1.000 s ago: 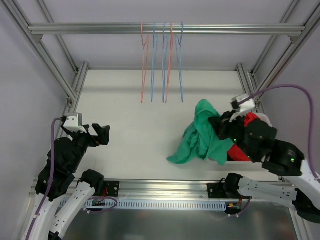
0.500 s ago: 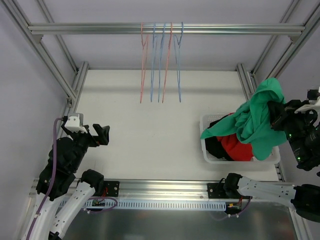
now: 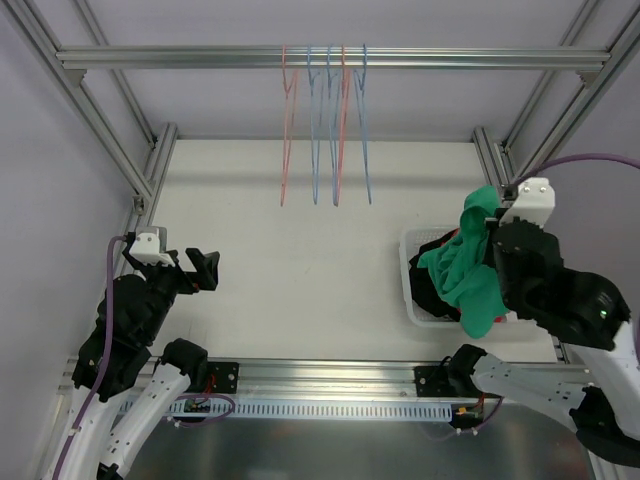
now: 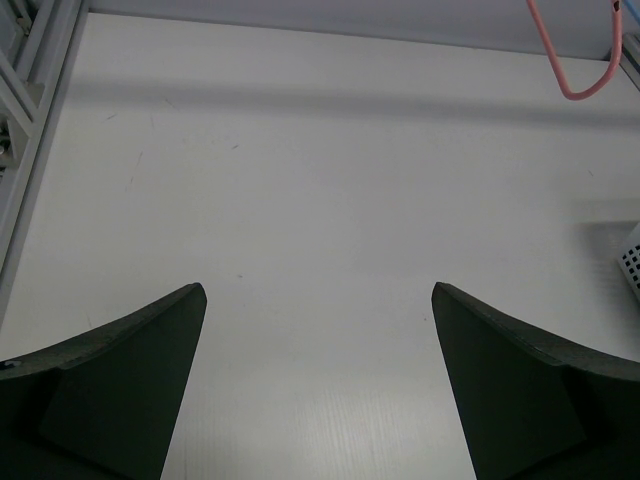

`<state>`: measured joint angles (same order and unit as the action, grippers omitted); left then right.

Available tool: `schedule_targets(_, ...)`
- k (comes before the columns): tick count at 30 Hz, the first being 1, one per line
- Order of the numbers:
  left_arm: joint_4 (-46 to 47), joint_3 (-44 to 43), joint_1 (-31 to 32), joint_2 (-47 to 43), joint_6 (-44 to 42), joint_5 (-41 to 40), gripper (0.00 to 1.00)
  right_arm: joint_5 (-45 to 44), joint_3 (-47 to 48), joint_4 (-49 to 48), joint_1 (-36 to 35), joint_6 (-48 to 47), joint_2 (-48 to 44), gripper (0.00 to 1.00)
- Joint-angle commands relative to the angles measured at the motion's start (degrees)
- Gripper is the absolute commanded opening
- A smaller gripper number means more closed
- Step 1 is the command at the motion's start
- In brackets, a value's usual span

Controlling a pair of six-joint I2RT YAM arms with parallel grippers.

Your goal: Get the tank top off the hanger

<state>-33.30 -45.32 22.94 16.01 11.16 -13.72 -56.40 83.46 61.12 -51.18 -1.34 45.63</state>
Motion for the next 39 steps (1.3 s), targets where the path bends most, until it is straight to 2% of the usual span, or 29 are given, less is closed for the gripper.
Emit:
schedule_targets(1, 1.39, 0.06, 0.44, -0.10, -0.79, 1.15, 0.99, 14.59, -8.53, -7.40, 11.92, 2.93, 1.05, 0.00)
schedule_targets(4, 1.39, 0.06, 0.44, -0.10, -0.61, 0.97, 0.99, 26.03, -15.41, -12.33, 23.18, 4.94, -0.09, 0.00)
schedule_targets(12, 1.39, -0.03, 0.35, 0.60, -0.44, 1.23, 0.99, 37.93, -41.08, -25.60, 38.41, 14.34, 0.25, 0.00)
schedule_targets(14, 1.39, -0.03, 0.35, 0.43, -0.44, 1.50, 0.99, 41.98, -46.95, -28.50, 39.92, 16.10, 0.78, 0.00)
schedule_targets(21, 1.39, 0.14, 0.44, -0.80, -0.17, 1.15, 0.99, 45.15, -61.12, -39.59, 40.28, 24.98, 0.69, 0.00)
schedule_targets(28, 1.31, 0.06, 0.44, -1.07, -0.08, 1.50, 0.99, 45.15, -60.18, -39.59, 40.54, 24.90, 2.72, 0.01)
schedule_targets(29, 1.22, 0.14, 0.35, -1.24, -0.08, 1.50, 0.99, 45.41, -59.73, -38.98, 40.54, 24.64, 1.50, 0.03)
schedule_targets(30, 1.31, 0.32, 0.44, -1.42, -0.08, 1.59, 0.99, 45.68, -59.12, -38.28, 40.54, 24.64, 0.70, 0.14)
schedule_targets(34, 1.22, 0.06, 0.44, -1.68, 0.00, 1.59, 0.99, 44.37, -54.99, -34.50, 40.54, 23.15, -3.08, 0.48)
schedule_targets(39, 1.04, -1.00, 0.35, -0.28, 1.23, 0.18, 0.99, 41.90, -44.01, -26.94, 40.54, 18.32, -3.09, 0.62)
